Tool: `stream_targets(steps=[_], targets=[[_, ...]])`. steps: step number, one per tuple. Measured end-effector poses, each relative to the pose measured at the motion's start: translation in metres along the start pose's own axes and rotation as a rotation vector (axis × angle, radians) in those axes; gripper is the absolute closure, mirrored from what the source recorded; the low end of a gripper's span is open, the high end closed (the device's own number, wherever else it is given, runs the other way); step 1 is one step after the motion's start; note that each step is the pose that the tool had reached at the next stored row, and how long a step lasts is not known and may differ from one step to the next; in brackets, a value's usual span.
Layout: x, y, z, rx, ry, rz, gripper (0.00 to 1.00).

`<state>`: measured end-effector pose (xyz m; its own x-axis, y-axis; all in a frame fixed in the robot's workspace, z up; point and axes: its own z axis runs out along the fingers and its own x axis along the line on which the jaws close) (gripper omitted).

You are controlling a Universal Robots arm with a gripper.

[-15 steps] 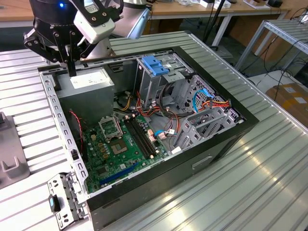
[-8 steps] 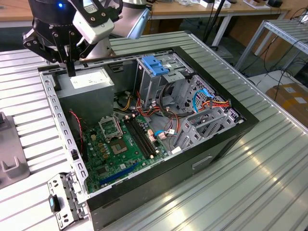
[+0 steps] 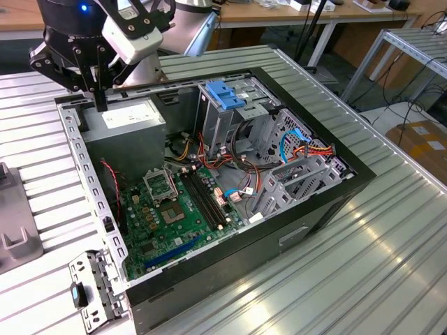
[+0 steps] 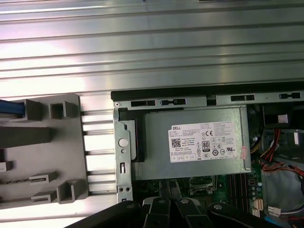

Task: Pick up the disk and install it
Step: 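Reach for the disk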

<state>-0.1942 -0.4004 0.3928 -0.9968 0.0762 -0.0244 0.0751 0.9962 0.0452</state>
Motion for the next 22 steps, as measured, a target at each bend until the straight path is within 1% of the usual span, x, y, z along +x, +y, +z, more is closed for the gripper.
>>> stream_targets(steps=[6,17,22], targets=[[0.0001,0.0000,0.0000,-0.0002,0.0000,0.000,0.90],[0.0079,-0.0006,-0.0002,-0.0003,-0.0001,0.000,0.90],[0.0090,-0.0007,-0.0003,-0.0001,0.0000,0.000,0.90]])
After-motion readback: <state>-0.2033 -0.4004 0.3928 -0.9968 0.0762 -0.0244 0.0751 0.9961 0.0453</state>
